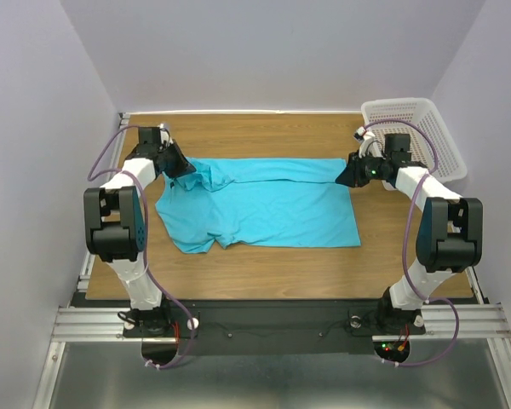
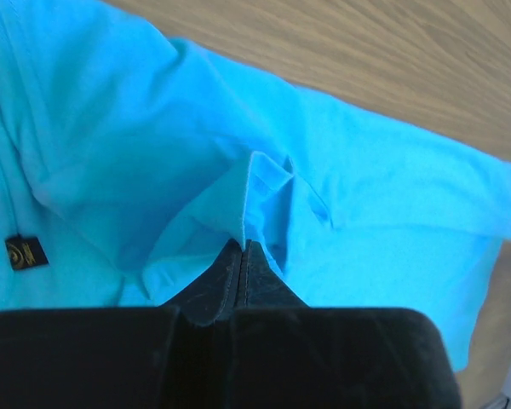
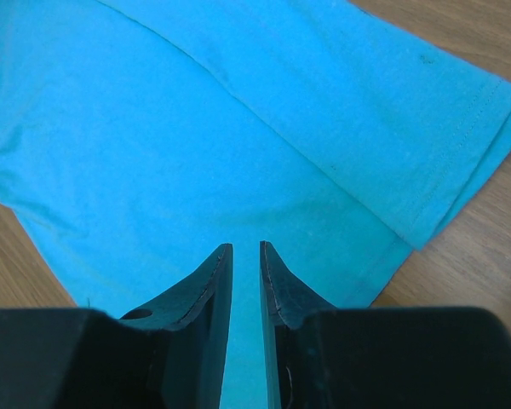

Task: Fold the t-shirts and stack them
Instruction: Fold the tshirt

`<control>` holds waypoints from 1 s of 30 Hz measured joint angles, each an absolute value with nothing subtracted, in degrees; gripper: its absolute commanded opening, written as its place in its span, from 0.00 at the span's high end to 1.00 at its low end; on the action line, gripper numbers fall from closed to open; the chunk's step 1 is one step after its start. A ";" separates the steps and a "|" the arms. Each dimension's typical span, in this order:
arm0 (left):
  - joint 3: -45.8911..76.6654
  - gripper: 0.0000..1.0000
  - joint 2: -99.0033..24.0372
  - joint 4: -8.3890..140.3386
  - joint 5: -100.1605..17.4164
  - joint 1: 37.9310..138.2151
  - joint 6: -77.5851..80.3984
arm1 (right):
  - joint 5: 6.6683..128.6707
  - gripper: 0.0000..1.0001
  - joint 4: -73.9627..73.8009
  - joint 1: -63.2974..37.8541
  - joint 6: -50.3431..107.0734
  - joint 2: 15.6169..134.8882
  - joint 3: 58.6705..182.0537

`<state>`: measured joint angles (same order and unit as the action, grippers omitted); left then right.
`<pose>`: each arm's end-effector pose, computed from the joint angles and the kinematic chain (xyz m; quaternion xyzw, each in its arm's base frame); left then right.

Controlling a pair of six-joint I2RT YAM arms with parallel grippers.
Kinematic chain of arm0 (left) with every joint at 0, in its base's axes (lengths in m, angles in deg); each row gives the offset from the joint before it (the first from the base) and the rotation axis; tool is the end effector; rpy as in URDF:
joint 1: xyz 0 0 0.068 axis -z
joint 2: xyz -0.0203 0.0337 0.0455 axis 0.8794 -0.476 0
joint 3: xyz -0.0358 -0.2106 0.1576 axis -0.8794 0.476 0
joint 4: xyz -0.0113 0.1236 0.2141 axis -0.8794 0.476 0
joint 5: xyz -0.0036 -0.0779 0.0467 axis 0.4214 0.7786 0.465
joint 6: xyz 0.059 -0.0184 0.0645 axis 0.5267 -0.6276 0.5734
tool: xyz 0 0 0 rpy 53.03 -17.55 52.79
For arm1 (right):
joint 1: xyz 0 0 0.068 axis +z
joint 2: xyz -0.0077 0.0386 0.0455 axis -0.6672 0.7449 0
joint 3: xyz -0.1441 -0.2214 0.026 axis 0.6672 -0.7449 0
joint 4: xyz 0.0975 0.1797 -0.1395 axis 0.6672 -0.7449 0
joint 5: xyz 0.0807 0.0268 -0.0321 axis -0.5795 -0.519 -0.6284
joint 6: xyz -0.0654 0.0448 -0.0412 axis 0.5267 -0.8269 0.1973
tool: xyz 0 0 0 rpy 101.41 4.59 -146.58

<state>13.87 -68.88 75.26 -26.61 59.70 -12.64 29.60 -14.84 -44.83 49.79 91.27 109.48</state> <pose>0.4326 -0.0170 0.1882 -0.1299 0.8836 -0.2619 0.3657 0.3678 0.0379 0.1997 -0.2265 0.8408 0.3072 0.3839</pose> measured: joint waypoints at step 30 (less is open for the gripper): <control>31.39 1.00 -56.53 76.35 -24.33 64.97 -6.13 | 29.97 0.62 -15.76 -32.18 50.16 94.48 114.03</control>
<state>31.39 -56.53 76.35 -24.33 64.97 -6.13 29.97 -15.76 -32.18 50.16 94.48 114.03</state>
